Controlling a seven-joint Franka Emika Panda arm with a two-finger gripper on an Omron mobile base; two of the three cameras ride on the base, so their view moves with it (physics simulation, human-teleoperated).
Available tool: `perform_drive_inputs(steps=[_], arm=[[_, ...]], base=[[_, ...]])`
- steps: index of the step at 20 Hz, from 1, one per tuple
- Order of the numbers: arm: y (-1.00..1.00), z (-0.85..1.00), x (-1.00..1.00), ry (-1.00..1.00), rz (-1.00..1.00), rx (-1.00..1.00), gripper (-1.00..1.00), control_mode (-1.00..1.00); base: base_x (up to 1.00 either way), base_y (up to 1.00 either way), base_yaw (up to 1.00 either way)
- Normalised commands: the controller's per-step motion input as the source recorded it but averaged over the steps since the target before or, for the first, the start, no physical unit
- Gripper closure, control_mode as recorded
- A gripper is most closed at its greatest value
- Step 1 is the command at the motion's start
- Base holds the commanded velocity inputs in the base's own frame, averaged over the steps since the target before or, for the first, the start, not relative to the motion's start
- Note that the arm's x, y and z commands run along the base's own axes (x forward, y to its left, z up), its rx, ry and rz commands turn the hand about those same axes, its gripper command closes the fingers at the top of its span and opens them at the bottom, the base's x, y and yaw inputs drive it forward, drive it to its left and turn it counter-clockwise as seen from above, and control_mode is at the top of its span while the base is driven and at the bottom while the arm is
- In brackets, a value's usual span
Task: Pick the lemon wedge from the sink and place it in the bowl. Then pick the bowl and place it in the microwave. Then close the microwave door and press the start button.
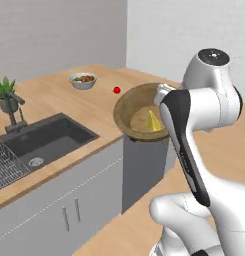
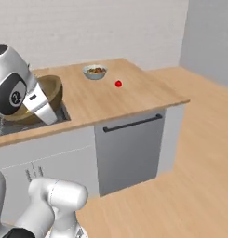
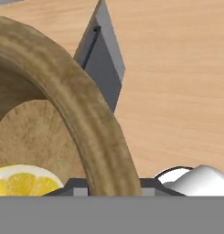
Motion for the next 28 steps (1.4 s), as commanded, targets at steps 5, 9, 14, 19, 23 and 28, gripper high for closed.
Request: perform_drive_inputs(steps=[5,9,14,19,23,28], arm=[[0.0,0.0,0.0,0.0,0.0,0.0,1.0,1.0],[0.0,0.0,0.0,0.0,0.0,0.0,1.0,1.0],[0.0,0.0,0.0,0.0,0.0,0.0,1.0,1.0],[0.0,0.0,0.0,0.0,0.0,0.0,1.0,1.0],[0.0,0.0,0.0,0.0,0.0,0.0,1.0,1.0],[0.0,0.0,0.0,0.0,0.0,0.0,1.0,1.0]], base=[[-0.02,-0.04,-0.9],[0.0,-0.03,-0.92],[0.38,-0.17,-0.74],[1.0,-0.03,-0.42],[1.0,0.0,-0.3],[1.0,0.0,-0.29]])
